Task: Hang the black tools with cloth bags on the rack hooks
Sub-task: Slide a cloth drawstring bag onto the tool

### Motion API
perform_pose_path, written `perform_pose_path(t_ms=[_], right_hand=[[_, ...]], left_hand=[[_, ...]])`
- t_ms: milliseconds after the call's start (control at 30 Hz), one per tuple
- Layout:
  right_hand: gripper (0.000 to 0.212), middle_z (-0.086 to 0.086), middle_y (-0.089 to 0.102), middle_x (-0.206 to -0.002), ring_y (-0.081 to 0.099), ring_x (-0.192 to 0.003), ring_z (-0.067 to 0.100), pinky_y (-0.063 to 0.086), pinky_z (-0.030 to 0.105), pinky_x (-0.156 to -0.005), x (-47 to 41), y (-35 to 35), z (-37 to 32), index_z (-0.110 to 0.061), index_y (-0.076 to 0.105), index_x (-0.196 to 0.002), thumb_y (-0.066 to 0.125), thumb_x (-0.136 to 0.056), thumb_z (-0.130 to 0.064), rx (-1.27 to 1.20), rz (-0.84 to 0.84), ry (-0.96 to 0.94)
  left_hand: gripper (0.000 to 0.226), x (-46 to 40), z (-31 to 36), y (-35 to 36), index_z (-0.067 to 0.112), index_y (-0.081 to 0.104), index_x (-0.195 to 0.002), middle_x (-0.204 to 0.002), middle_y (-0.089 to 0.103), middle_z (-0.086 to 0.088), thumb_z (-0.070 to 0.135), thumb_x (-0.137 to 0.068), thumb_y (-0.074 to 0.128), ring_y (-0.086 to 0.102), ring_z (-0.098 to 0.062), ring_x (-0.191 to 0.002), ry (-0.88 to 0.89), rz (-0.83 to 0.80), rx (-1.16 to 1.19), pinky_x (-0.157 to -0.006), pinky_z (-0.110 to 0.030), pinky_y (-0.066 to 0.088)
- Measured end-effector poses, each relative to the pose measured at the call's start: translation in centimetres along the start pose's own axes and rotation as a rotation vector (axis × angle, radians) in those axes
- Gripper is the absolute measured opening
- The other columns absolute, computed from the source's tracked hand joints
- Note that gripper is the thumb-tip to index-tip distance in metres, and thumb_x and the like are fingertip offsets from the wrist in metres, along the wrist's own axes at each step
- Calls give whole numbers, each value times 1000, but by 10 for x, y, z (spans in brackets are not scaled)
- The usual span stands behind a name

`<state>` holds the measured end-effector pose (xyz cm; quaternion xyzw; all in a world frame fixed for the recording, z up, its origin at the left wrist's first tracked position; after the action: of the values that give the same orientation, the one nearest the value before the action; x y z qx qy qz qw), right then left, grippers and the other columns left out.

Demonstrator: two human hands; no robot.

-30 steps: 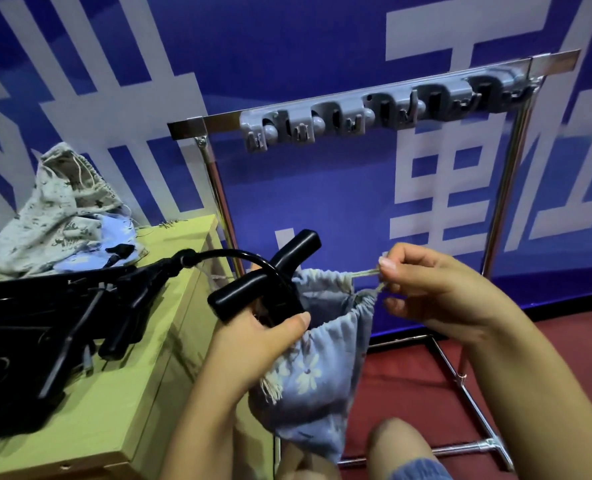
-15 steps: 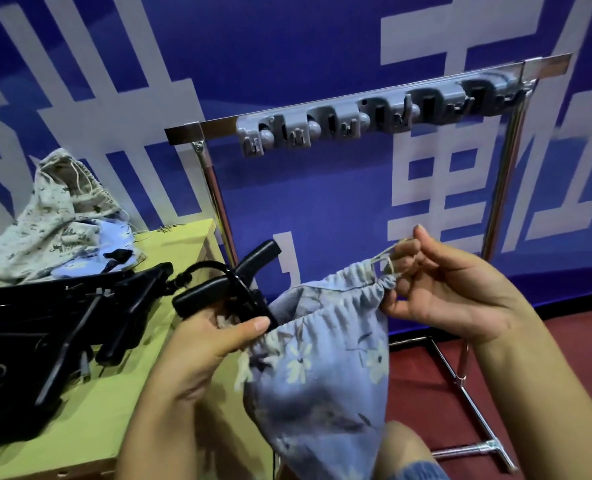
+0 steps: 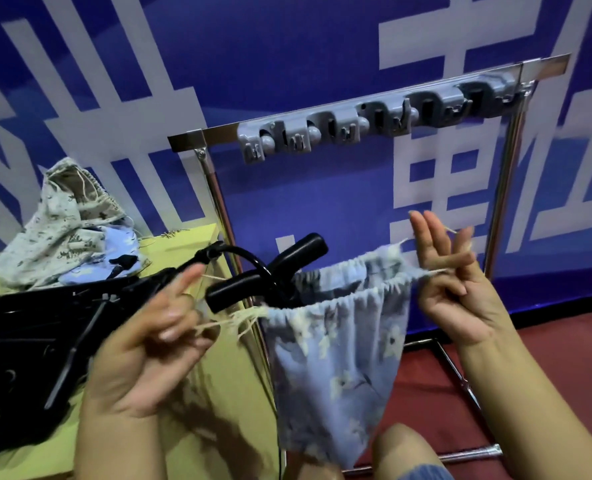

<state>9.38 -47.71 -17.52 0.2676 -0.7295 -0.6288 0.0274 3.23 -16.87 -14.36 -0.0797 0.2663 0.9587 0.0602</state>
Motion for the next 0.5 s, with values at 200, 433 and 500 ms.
perform_pose_path(t_ms=[200, 433, 500], right_hand=[[121, -8, 59, -127, 67, -98, 10, 56, 20, -72, -5, -5, -22, -18, 47, -132, 83, -27, -66, 622, 287, -410], [105, 5, -7, -158, 1, -145, 13, 17, 26, -108, -12, 8, -6, -26, 17, -148, 70, -61, -52, 1899, 362, -290], [77, 11, 22, -155, 25, -141, 14, 28, 25, -104, -9, 1, -30, -21, 35, -143, 68, -75, -38, 1704, 487, -375]], left_hand=[[58, 2, 15, 9, -7, 25, -142, -130, 52, -26, -3, -85, 13, 44, -31, -129, 173, -10, 210, -116, -37, 18], [87, -21, -5, 66, 48, 22, -139, -151, 27, 21, -5, -81, 60, 33, 9, -132, 512, 205, -766, -104, -15, 35], [93, -23, -2, 47, 37, 9, -148, -154, 20, 19, 10, -78, 64, 30, 3, -136, 487, 270, -744, -102, -14, 37]])
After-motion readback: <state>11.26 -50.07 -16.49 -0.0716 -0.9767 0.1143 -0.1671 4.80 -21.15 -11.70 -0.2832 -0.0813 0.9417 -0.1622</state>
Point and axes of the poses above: each hand's wrist, its own x-axis away from the middle knuckle, its own y-axis out of the palm, z = x × y, the point moved 7 cm from there along -x, towards the middle knuckle
